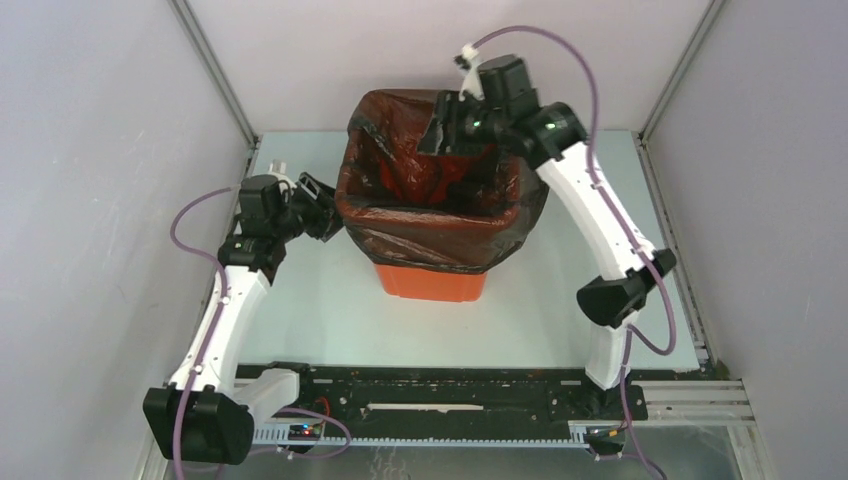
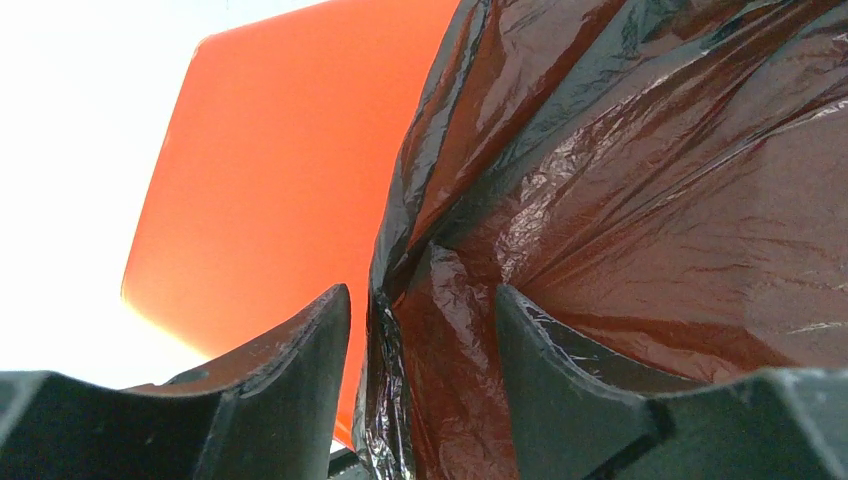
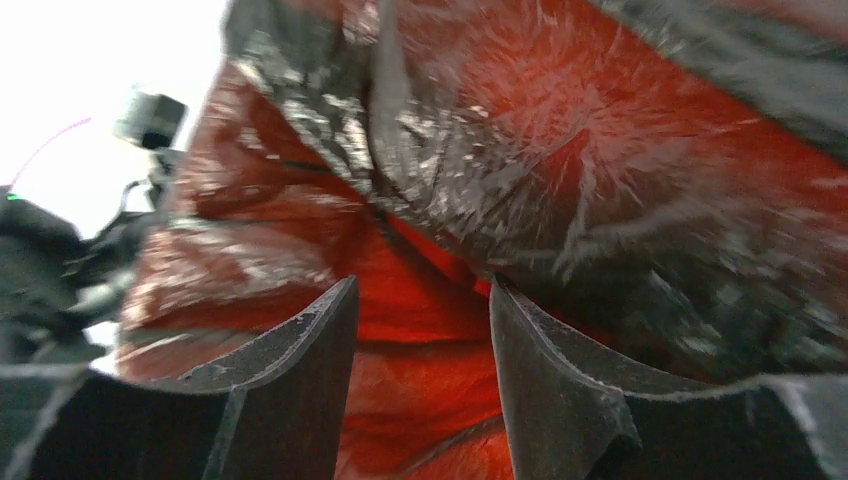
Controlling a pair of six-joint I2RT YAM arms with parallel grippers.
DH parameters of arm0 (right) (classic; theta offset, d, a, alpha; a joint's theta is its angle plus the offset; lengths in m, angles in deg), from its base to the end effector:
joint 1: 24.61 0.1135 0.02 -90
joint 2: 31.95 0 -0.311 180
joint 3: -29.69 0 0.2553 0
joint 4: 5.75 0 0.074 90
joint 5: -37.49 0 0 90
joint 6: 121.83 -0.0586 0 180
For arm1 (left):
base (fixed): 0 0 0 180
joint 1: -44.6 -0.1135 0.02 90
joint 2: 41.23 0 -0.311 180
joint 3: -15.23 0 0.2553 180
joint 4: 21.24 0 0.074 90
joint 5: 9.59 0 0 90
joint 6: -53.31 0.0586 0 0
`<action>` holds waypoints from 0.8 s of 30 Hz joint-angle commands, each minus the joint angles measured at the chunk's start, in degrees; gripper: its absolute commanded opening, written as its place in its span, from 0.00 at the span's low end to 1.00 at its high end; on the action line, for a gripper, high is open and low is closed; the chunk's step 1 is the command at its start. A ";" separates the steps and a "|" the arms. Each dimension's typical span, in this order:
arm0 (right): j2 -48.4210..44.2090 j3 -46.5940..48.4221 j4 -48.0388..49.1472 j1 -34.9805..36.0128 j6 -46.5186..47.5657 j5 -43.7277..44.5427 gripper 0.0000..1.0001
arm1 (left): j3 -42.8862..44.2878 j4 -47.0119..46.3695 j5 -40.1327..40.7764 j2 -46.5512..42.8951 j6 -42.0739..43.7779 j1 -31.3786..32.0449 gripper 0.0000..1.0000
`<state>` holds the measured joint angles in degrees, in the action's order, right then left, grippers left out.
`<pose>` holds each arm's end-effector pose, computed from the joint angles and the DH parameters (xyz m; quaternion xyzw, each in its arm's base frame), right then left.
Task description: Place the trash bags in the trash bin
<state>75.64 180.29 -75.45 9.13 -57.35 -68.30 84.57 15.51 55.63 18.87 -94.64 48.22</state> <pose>0.3380 0.2450 0.5255 -0.1323 0.8358 0.3586 0.3940 0.2278 -0.0390 0.3653 -0.2822 0.7937 -0.4169 0.3413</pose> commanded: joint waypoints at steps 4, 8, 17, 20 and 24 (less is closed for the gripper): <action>3.61 -3.19 4.15 4.47 2.64 15.21 0.60 | -1.75 -2.18 -2.76 -1.31 -0.23 1.04 0.60; 5.34 -6.09 10.48 4.75 2.87 25.87 0.63 | -1.61 -2.13 -2.98 -1.64 -0.45 1.15 0.61; 10.88 -3.65 23.18 3.08 1.75 31.88 0.73 | -1.48 -1.32 -3.04 -2.50 -0.37 1.39 0.61; 11.82 -0.65 21.82 2.75 2.63 31.75 0.78 | -0.76 -0.46 -2.78 -2.62 0.38 1.39 0.61; 9.68 -1.44 19.99 2.50 4.23 29.53 0.83 | -0.79 -0.21 -2.69 -2.50 0.51 1.39 0.62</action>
<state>87.77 176.16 -57.60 12.53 -55.25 -39.71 83.89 15.53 54.61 17.53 -94.71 49.16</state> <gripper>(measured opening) 0.818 0.616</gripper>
